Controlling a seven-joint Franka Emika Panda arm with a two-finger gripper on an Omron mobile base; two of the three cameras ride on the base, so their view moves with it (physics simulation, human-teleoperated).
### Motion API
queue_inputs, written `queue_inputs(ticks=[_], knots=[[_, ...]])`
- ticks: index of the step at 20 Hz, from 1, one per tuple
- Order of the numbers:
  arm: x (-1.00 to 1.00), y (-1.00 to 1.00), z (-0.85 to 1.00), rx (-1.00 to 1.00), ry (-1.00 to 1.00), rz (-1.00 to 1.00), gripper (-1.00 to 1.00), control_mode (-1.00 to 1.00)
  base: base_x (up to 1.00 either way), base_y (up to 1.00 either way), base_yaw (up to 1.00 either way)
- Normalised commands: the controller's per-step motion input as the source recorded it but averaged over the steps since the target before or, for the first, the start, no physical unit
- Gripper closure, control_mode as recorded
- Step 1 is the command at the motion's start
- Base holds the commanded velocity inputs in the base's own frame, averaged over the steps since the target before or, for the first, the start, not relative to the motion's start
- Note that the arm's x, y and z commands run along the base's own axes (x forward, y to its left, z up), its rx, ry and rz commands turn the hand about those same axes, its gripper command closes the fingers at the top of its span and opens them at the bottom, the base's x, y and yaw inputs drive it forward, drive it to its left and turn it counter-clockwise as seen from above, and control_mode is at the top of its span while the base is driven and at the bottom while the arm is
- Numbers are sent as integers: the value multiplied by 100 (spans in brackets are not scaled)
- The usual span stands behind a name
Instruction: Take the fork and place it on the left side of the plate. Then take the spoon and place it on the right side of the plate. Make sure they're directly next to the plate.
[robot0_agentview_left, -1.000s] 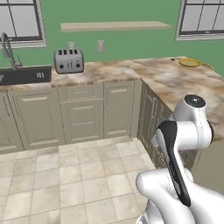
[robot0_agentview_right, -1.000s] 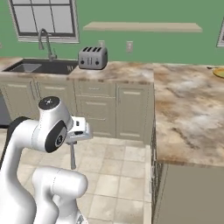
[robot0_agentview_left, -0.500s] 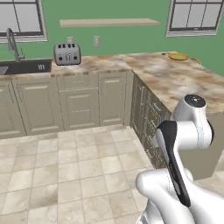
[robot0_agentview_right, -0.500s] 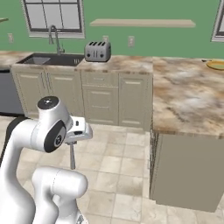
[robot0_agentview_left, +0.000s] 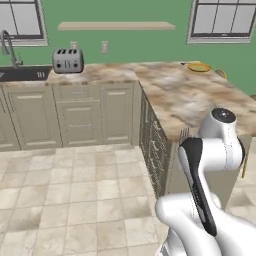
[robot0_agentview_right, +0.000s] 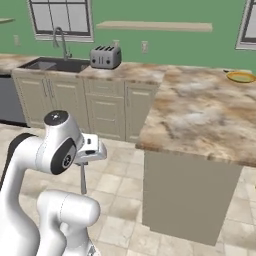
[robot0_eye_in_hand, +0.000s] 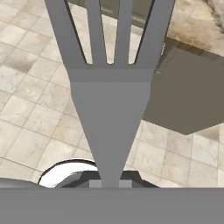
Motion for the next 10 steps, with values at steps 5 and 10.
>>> queue_inputs(ticks=[5, 10], knots=[[0, 0, 0, 0, 0, 0, 100, 100, 0, -100, 31], [0, 0, 0, 0, 0, 0, 100, 100, 0, -100, 33]])
